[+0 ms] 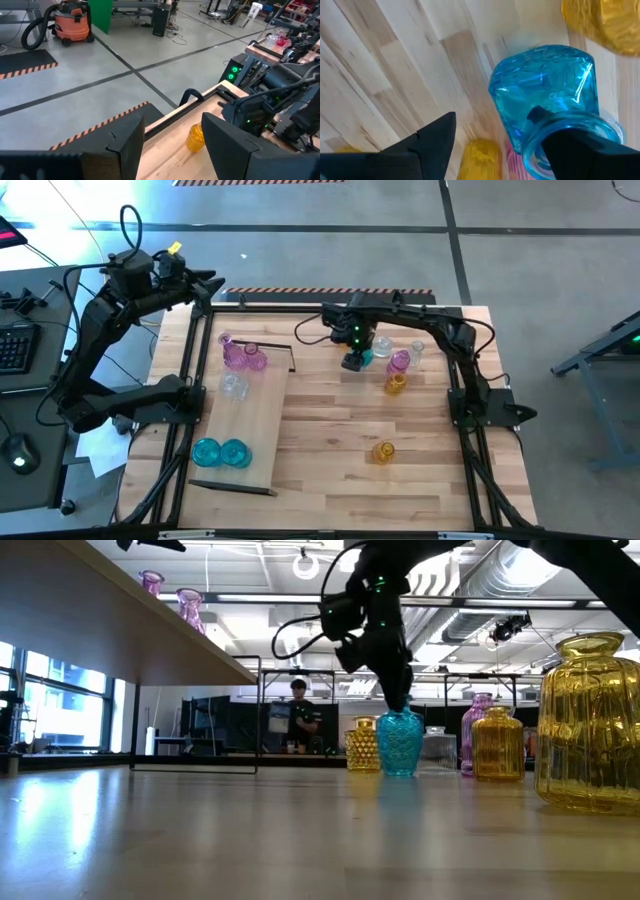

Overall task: Sort vases onto shelf
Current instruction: Put the blue flower vase on the shelf

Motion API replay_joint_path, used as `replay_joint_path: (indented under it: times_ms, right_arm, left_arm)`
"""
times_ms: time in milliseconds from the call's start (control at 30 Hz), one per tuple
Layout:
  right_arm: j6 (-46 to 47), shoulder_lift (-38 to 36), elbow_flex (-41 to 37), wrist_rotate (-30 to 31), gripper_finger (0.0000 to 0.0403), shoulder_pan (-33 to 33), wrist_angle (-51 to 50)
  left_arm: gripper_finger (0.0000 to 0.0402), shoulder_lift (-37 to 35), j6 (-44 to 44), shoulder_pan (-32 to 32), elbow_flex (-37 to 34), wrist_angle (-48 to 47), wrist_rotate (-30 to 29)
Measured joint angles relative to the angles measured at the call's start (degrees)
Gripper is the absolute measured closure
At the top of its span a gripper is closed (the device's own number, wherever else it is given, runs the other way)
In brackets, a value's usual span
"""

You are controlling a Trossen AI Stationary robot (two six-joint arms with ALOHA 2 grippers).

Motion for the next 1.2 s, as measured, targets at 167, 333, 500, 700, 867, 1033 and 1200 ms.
replay_joint_path:
  times_ms: [167, 333, 500, 700, 867, 1033, 1200]
  right_arm:
    - [0.1, -0.4, 0.6, 0.7, 0.0198, 0.3, -0.4]
    - [-0.8, -0.4, 3.3, 0.5, 0.0296, 0.3, -0.7]
    - [-2.7, -0.5, 3.6, 0.4, 0.038, 0.4, -1.0]
    - [-1.5, -0.5, 3.6, 0.5, 0.0355, 1.6, -2.1]
    - [-1.2, -0.5, 3.6, 0.2, 0.0379, 4.5, -3.6]
    - [-0.2, -0.3, 4.3, -1.4, 0.0381, 8.5, -4.3]
    - [2.8, -0.1, 9.7, -2.5, 0.0374, 12.6, -4.9]
  left_arm:
    - [0.0216, 0.0, 0.6, 0.0, 0.0, 0.1, 0.0]
    - [0.0216, 0.0, 1.0, 0.0, 0.0, 0.1, 0.0]
    - [0.0216, 0.0, 1.0, 0.0, 0.0, 0.1, 0.0]
    - [0.0216, 0.0, 1.0, 0.0, 0.0, 0.1, 0.0]
    - [0.0216, 0.0, 0.5, 0.0, 0.0, 0.1, 0.0]
    - [0.0216, 0.0, 0.5, 0.0, 0.0, 0.1, 0.0]
    - [0.0216, 0.0, 0.8, 0.0, 0.0, 0.1, 0.0]
